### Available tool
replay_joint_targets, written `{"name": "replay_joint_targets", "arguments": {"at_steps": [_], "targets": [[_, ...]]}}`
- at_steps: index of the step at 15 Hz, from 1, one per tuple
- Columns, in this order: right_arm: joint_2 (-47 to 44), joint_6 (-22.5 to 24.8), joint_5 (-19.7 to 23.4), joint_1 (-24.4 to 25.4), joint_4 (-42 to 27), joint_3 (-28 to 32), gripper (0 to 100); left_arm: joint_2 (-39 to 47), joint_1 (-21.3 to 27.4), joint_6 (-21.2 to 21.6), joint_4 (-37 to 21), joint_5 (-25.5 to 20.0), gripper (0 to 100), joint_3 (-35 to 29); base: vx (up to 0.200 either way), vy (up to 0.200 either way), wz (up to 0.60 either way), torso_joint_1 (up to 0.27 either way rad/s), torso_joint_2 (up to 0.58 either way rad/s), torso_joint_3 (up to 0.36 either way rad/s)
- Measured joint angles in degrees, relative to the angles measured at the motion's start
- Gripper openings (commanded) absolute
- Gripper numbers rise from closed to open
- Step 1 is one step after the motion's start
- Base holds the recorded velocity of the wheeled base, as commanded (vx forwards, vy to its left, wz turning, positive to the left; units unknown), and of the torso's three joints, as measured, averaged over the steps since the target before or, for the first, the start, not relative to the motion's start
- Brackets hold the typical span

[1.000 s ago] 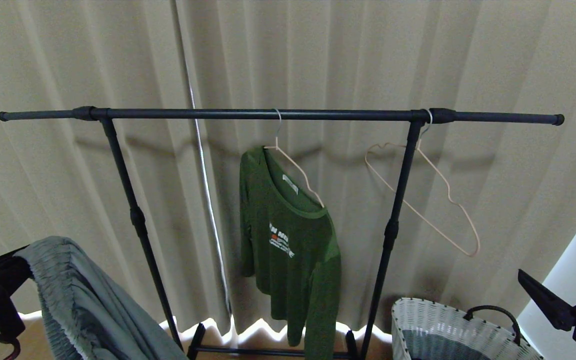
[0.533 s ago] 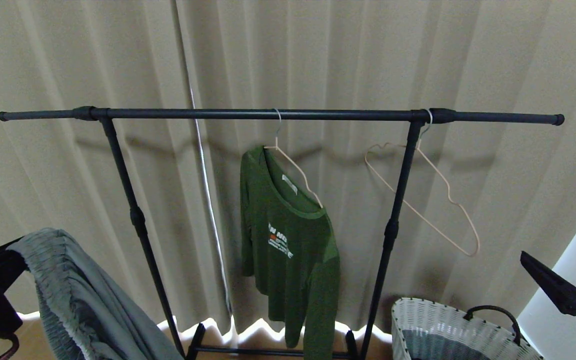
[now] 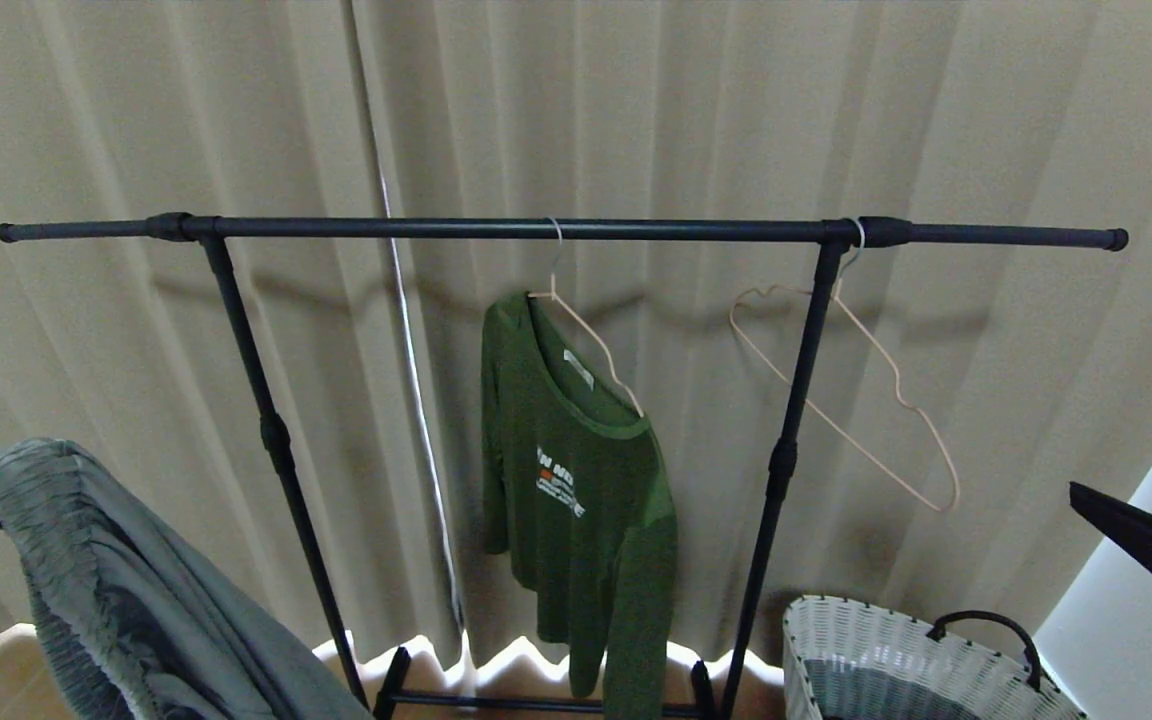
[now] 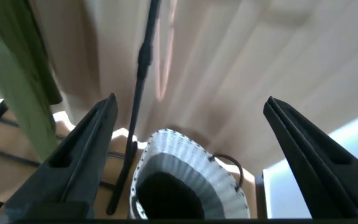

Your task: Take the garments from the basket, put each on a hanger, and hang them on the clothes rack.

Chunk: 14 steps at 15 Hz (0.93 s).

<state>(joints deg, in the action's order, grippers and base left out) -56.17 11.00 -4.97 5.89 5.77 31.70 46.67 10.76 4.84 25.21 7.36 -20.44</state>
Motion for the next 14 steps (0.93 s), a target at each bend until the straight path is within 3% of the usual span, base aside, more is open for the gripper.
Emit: {"name": "replay_joint_targets", "arguments": {"at_steps": [3, 12, 14], "targets": [[-1.67, -0.05, -0.13, -3.33, -1.48, 1.62, 100, 0.16, 0.01, 0.35, -0.04, 0.00, 0, 0.22, 0.000, 0.000, 0.00, 0.000, 0.00, 0.000], [-2.65, 0.22, -0.22, -3.99, -1.43, 1.93, 100, 0.41, 0.59, 0.35, 0.00, -0.11, 0, 0.55, 0.200, 0.000, 0.00, 0.007, 0.00, 0.003], [-2.80, 0.27, -0.20, -3.99, -1.50, 2.26, 100, 0.41, 0.61, 0.52, 0.05, -0.39, 0, 0.68, 0.000, 0.000, 0.00, 0.000, 0.00, 0.000]]}}
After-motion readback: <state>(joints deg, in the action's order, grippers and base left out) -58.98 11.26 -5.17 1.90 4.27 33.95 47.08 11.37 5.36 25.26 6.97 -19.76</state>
